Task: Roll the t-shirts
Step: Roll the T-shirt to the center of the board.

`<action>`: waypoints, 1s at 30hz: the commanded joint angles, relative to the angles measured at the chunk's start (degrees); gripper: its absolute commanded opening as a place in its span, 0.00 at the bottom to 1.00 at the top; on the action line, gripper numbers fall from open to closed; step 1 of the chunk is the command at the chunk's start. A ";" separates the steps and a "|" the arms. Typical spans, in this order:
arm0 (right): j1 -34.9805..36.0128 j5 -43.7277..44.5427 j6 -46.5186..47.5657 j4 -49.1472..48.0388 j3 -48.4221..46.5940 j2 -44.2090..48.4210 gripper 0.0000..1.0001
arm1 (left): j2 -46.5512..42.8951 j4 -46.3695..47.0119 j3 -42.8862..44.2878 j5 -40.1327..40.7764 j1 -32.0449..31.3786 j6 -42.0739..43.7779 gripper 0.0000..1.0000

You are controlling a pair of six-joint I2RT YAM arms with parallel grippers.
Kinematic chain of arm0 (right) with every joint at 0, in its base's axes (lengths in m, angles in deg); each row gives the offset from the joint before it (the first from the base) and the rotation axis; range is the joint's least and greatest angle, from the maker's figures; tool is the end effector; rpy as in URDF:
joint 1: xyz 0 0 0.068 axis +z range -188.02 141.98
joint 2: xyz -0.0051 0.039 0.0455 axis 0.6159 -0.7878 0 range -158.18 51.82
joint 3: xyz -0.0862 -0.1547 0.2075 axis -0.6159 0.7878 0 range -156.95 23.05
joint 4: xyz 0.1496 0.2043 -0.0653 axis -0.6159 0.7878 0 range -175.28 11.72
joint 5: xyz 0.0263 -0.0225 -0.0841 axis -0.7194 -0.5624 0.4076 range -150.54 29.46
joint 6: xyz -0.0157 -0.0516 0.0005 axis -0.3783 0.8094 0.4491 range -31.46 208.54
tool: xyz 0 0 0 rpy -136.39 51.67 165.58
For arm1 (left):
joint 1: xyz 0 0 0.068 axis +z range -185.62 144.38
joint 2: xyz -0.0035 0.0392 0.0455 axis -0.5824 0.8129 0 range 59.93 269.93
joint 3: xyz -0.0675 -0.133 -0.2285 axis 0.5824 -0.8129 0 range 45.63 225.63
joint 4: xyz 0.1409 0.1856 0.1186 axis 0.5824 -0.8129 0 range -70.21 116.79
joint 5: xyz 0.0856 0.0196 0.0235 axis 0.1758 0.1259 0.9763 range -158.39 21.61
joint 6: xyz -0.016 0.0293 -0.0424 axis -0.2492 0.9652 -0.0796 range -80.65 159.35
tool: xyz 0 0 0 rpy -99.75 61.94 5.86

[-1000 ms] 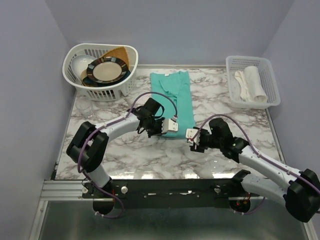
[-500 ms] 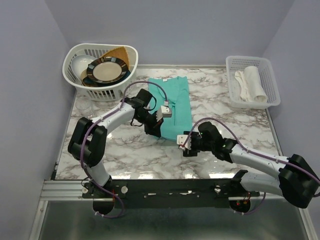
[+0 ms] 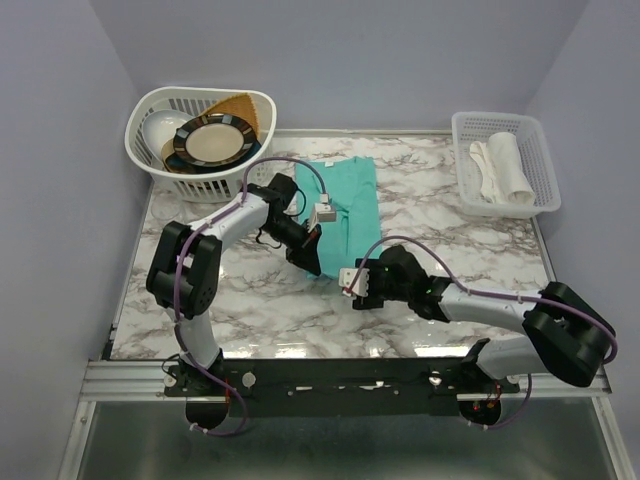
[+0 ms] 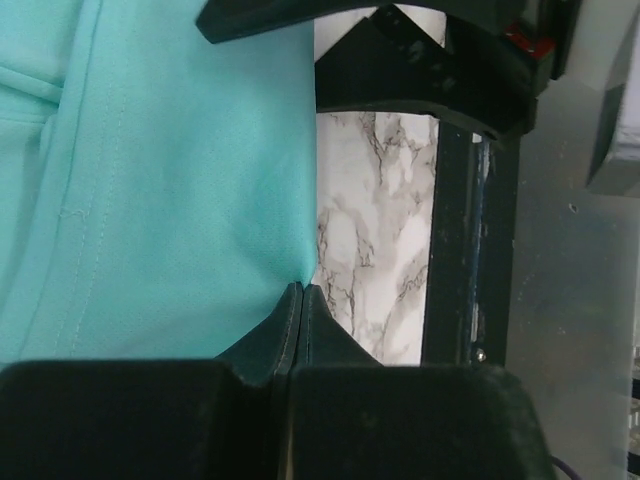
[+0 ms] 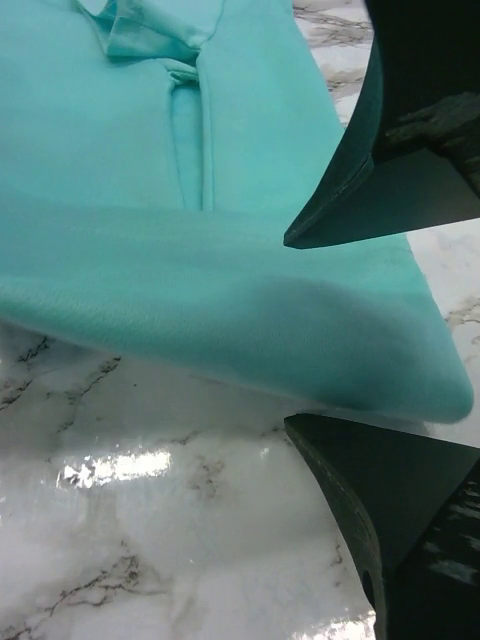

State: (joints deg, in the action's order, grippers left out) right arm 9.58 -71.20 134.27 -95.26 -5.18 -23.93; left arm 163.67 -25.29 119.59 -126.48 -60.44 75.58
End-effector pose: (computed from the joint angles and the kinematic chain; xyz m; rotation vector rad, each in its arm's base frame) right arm 0.1645 0.1899 0.1628 -1.6845 1.4491 0.2249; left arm 0.2943 -0.1695 0.2084 1.3891 2.1565 -1.3980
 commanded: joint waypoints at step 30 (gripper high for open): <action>-0.40 -1.12 0.85 14.90 -7.37 -2.04 0.08 | -40.47 60.48 -49.08 45.15 -18.33 0.68 0.76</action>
State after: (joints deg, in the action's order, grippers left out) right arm 9.51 -70.36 134.71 -82.52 -12.63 -27.53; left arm 121.77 21.62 72.03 -91.79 -77.22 74.29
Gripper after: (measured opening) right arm 0.098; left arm 0.762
